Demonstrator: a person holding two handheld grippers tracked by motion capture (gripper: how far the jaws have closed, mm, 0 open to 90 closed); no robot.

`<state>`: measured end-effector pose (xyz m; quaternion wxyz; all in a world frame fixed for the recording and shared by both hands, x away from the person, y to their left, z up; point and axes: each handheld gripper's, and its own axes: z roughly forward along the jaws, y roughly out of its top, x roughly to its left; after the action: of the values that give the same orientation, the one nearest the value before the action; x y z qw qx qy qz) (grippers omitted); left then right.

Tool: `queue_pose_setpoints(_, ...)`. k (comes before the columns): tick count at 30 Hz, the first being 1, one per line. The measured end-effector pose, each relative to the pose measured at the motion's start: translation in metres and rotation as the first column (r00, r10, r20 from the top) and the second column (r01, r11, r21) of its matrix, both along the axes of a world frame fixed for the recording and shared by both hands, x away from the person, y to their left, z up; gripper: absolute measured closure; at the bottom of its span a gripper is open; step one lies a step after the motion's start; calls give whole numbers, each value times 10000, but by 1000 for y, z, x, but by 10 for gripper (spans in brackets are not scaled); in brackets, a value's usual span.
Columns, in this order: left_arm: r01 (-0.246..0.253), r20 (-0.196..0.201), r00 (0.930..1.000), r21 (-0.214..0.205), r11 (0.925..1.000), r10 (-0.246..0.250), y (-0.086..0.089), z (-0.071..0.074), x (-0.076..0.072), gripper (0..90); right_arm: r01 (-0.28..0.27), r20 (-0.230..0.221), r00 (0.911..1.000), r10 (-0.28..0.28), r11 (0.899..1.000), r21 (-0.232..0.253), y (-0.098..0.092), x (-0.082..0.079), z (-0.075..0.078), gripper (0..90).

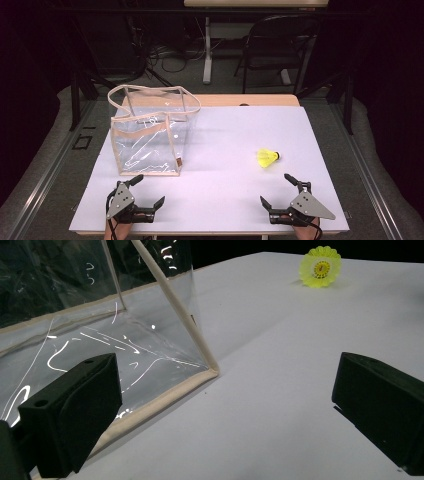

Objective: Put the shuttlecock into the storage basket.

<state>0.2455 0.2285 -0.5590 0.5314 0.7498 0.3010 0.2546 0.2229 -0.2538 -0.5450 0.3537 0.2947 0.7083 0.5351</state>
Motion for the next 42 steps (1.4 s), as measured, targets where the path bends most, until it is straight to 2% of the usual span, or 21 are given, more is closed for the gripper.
queue_pose_setpoints(4,40,-194,9998,133,9999,-38,-8,-1,2,0,-8,-15,10000,8,10000,-11,0,0,0,0)
queue_pose_setpoints(11,315,-195,9993,468,9984,-306,-25,1,7,0,-47,-84,10000,47,10000,-40,1,0,0,0)
queue_pose_setpoints(22,688,-176,9975,742,9949,-677,-46,5,16,0,-24,-254,9997,24,10000,-23,-1,-1,0,0)
queue_pose_setpoints(33,991,-252,9949,814,9917,-973,-66,7,27,0,139,-460,9989,-129,9997,210,-9,-1,2,0)
queue_pose_setpoints(42,1341,-298,9908,975,9862,-1318,-83,9,34,0,212,-484,9986,-210,9998,38,-12,-1,2,0)
